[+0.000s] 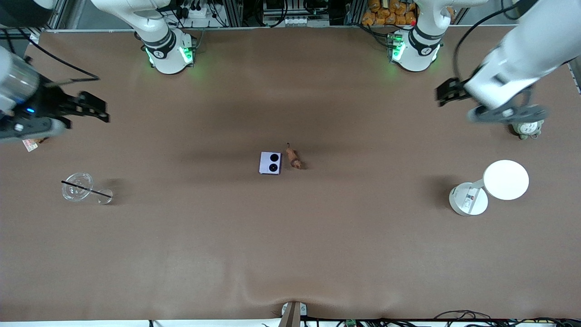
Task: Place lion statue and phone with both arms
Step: 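Reach the left gripper to the lion while the right gripper reaches the phone, then grasp the lion with the left gripper and lift it, then carry the lion toward the lamp while the right gripper grasps the phone, then lower the lion beside the lamp while the right gripper carries the phone, then open the left gripper and withdraw while the right gripper lowers the phone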
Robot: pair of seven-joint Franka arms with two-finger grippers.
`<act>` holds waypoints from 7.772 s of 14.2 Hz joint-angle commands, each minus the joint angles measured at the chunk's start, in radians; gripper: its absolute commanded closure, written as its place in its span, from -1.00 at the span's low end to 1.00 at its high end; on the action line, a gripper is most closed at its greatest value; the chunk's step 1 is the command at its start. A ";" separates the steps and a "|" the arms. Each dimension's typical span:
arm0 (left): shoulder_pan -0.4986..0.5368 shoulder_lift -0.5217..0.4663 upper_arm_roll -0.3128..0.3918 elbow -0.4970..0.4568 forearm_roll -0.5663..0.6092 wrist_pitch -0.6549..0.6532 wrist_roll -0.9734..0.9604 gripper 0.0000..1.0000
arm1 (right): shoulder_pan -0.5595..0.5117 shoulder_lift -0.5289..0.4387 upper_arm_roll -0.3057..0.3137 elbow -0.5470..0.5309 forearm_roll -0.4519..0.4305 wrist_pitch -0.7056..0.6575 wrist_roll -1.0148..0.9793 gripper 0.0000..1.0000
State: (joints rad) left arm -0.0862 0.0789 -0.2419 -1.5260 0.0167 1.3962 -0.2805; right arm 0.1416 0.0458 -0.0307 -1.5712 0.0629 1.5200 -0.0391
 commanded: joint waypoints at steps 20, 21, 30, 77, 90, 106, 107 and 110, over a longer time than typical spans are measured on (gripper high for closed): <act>-0.489 0.599 -0.054 -0.111 0.149 0.894 -1.135 -1.00 | 0.133 0.312 -0.011 -0.015 0.078 0.196 0.150 -1.00; -0.494 0.620 -0.054 -0.096 0.157 0.903 -1.152 -1.00 | 0.132 0.313 -0.011 -0.015 0.078 0.203 0.150 -1.00; -0.518 0.708 -0.031 -0.048 0.157 0.954 -1.198 0.52 | 0.105 0.427 -0.011 -0.006 0.081 0.488 0.191 -1.00; 0.229 0.570 -0.010 -0.166 0.246 0.738 0.119 1.00 | 0.598 0.710 -0.015 -0.079 0.181 0.815 0.657 -0.58; 0.232 0.345 -0.039 -0.145 0.154 0.574 0.069 -1.00 | 0.552 0.525 -0.377 -0.052 0.178 0.534 0.386 0.37; 0.240 0.182 -0.085 0.196 0.147 0.156 0.078 -1.00 | 0.165 0.717 -0.379 -0.046 0.192 0.746 -0.188 0.25; 0.240 0.162 -0.085 0.195 0.144 0.156 0.080 -1.00 | 0.155 0.720 -0.374 -0.058 0.192 0.746 -0.191 0.24; 0.243 0.116 -0.071 0.193 0.085 0.156 0.070 -1.00 | 0.109 0.729 -0.348 -0.072 0.193 0.747 -0.202 0.24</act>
State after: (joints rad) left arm 0.1487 0.2369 -0.3198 -1.3244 0.1396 1.5660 -0.2093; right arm 0.2976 0.7765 -0.4113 -1.6414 0.2523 2.2686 -0.2159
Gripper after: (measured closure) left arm 0.000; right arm 0.159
